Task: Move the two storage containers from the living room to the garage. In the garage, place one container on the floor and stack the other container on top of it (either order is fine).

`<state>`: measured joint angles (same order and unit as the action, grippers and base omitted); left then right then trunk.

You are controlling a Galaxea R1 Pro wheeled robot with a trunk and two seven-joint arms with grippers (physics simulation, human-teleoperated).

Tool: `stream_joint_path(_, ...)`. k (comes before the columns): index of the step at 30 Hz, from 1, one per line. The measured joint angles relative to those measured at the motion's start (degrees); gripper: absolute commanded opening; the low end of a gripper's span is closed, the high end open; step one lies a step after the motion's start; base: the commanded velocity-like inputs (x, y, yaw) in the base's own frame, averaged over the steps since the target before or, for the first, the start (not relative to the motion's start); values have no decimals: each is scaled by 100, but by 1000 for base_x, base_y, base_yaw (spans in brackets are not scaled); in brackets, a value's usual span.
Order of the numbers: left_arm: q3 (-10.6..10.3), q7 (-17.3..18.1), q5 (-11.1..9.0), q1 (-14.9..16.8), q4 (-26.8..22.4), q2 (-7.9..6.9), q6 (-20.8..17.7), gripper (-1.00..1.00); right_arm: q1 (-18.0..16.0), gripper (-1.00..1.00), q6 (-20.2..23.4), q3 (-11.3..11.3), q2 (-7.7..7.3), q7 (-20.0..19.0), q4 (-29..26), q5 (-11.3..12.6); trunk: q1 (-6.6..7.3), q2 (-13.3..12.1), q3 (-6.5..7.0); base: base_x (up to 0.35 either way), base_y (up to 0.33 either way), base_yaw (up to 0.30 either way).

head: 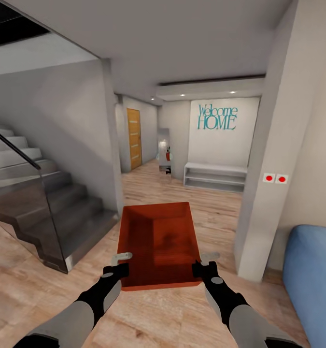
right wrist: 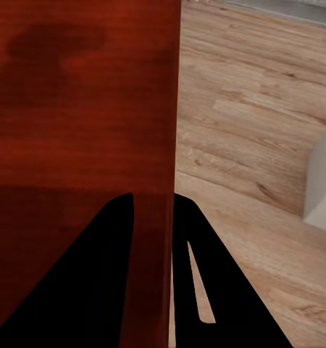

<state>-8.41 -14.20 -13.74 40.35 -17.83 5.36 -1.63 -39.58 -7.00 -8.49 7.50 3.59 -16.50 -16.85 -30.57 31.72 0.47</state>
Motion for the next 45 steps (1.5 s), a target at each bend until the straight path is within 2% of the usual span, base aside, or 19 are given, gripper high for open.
stream_joint_path(45, 4, -6, -4, -1, 1, 2, -3, -100, -1, -100, 5, 3, 2, 8, 5, -1, 0, 0, 0, 322, 0, 0)
